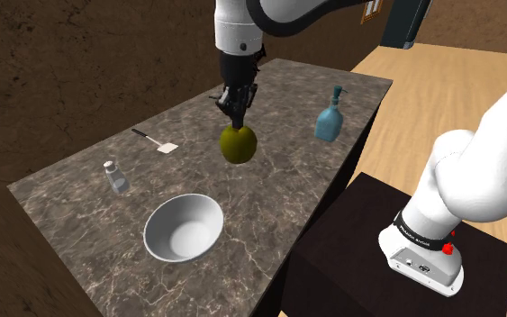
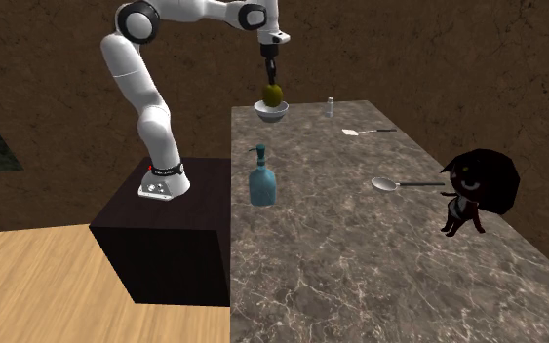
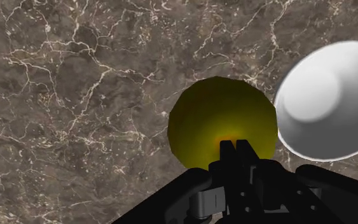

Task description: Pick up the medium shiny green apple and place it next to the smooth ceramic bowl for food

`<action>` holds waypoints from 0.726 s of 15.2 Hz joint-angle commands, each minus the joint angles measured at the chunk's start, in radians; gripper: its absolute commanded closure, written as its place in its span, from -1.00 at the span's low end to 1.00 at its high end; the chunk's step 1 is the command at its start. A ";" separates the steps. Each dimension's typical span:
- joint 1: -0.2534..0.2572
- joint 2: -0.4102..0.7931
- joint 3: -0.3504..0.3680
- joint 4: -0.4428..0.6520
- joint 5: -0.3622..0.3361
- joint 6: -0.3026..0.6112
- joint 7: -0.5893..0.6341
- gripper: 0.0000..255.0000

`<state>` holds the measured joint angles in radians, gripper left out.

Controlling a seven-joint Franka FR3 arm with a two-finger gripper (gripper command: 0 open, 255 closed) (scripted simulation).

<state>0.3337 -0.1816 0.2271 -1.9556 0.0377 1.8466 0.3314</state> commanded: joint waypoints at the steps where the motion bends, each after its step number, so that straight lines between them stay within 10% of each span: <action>1: 0.020 0.023 0.032 0.027 -0.004 -0.003 0.054 1.00; 11: 0.127 0.246 0.166 0.267 -0.088 -0.034 0.315 1.00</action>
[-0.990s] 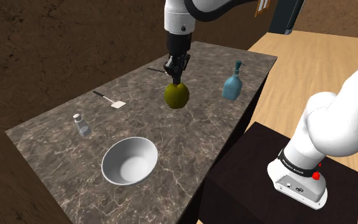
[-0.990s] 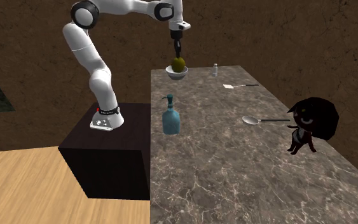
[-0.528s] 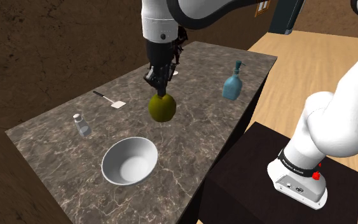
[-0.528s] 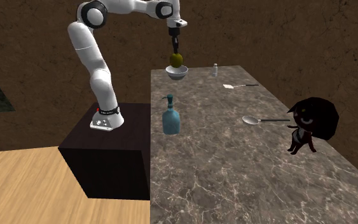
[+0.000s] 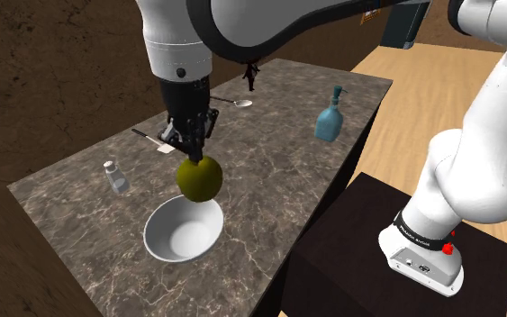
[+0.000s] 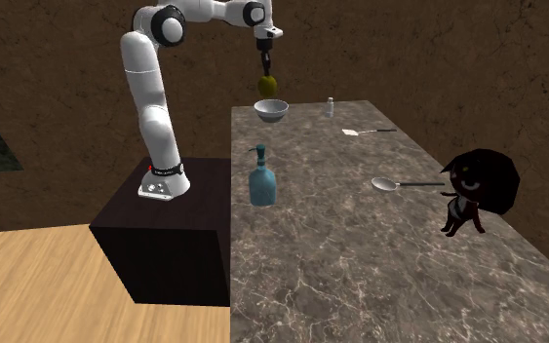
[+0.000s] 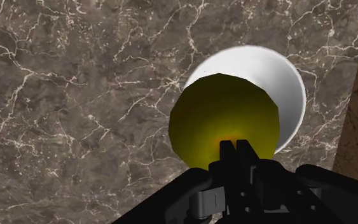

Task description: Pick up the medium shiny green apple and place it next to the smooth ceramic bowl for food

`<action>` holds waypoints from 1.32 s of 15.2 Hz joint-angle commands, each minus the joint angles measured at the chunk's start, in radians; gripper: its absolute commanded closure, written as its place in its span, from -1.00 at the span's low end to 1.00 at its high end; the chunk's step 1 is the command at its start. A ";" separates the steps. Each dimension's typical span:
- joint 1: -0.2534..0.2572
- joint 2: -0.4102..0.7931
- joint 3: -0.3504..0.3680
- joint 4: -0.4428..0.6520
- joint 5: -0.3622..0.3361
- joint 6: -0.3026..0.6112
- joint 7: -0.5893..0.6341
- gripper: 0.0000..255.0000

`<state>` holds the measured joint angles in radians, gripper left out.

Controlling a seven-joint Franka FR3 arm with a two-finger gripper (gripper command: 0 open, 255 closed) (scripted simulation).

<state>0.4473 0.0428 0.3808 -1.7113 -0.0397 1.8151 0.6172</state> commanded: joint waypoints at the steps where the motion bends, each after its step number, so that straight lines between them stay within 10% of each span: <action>1: 0.028 0.050 0.023 0.055 -0.024 -0.010 0.055 1.00; 10: 0.212 0.361 0.076 0.449 -0.174 -0.131 0.262 1.00; 16: 0.426 0.680 0.050 0.960 -0.286 -0.329 0.327 1.00; 20: 0.390 0.632 0.057 0.817 -0.272 -0.238 0.340 1.00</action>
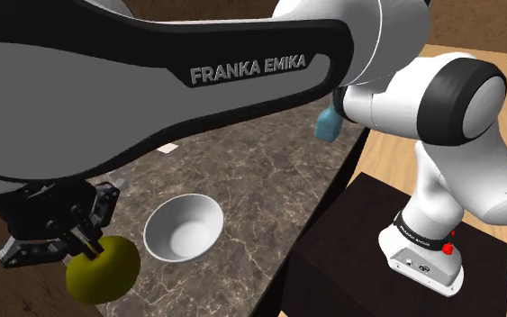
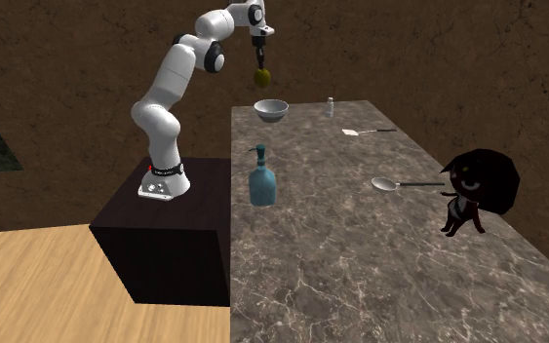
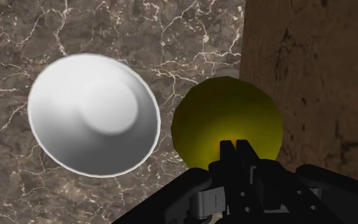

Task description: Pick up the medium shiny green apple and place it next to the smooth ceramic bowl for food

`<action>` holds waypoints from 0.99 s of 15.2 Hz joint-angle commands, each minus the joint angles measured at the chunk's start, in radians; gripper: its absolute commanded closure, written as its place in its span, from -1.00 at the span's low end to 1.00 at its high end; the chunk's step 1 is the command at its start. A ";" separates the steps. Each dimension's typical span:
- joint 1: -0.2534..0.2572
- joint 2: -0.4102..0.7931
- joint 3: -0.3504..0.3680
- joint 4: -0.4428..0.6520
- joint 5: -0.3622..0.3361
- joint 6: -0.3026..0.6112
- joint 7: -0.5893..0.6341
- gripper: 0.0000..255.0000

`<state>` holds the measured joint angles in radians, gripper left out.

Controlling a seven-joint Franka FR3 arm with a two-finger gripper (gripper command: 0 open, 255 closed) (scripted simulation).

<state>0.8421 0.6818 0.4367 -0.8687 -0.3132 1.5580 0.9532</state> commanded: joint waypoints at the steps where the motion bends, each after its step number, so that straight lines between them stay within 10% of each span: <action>1: -0.012 -0.015 0.003 -0.054 0.004 0.038 0.007 1.00; 15: -0.065 -0.055 0.007 -0.317 0.009 0.254 0.034 1.00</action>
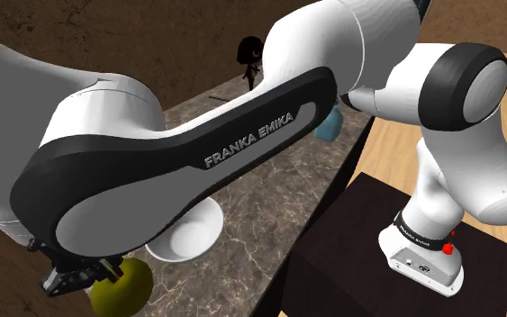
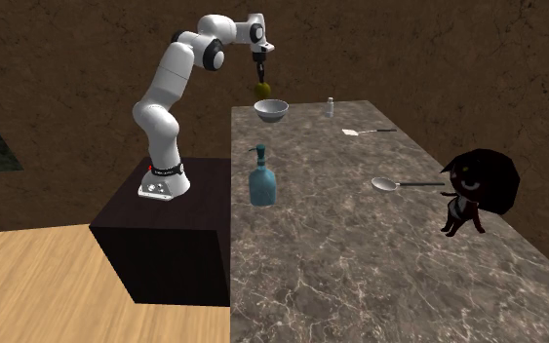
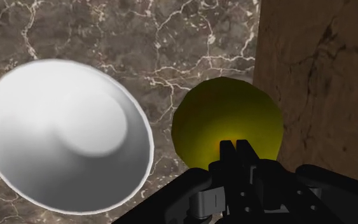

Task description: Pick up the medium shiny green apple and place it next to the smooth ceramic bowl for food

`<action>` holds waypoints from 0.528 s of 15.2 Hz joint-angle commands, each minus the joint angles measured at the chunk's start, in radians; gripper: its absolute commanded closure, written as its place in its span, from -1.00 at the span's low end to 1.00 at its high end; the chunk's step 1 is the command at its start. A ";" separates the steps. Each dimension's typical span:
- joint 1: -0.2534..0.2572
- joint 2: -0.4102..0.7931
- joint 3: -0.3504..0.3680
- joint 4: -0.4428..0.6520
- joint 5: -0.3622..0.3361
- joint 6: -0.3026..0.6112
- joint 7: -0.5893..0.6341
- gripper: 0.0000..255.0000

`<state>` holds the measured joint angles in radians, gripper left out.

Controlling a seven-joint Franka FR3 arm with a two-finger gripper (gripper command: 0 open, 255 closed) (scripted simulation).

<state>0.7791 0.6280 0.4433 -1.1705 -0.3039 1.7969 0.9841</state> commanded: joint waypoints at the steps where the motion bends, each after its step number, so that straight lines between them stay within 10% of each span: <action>1: -0.004 -0.001 0.000 -0.029 -0.001 0.028 0.004 1.00; 8: -0.014 0.009 -0.005 -0.107 -0.010 0.113 0.017 1.00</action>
<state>0.7684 0.6391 0.4383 -1.2603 -0.3129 1.8944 0.9987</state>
